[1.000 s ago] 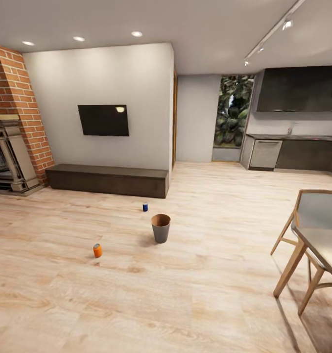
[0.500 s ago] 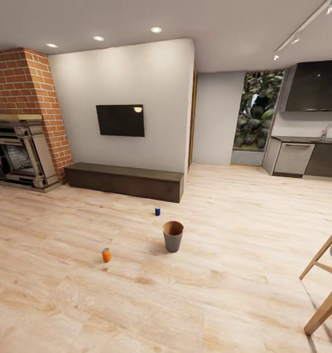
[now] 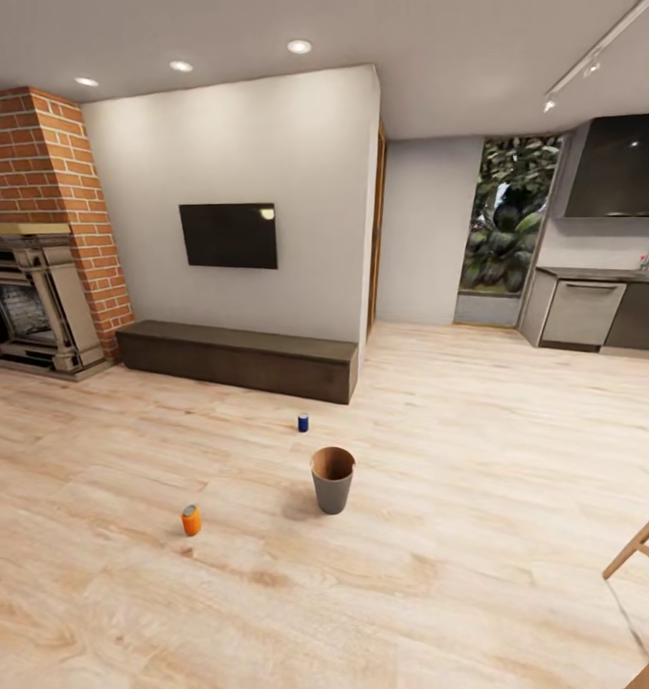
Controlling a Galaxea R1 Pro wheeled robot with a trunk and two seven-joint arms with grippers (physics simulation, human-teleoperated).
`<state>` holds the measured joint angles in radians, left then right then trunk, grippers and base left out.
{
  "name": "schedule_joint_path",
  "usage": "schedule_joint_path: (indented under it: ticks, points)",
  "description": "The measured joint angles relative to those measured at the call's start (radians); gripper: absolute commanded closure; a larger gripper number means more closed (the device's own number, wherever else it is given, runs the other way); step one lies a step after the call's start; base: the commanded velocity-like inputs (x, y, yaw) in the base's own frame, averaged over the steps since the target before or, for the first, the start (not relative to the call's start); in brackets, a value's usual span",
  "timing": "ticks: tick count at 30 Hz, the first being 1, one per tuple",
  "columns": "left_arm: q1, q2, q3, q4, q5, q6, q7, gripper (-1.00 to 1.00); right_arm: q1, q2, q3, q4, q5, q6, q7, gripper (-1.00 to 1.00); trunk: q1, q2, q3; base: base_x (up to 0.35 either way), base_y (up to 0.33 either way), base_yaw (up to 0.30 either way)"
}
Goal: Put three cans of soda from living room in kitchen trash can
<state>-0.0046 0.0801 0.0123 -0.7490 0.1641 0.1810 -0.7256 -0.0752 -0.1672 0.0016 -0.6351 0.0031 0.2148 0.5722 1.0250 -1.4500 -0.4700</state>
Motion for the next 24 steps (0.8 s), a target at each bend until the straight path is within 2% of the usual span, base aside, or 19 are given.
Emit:
schedule_joint_path:
  ticks: [9,24]
  points:
    - [0.000,0.001,0.001,0.000,0.000,0.000,0.000,-1.00,0.000,0.000,0.000,0.000,0.000,0.000,0.000,-1.00,0.000,0.000,0.000,0.348,-0.096,0.000]
    - [0.000,0.001,0.001,0.000,0.000,0.000,0.000,-1.00,0.000,0.000,0.000,0.000,0.000,0.000,0.000,-1.00,0.000,0.000,0.000,0.348,-0.009,0.000]
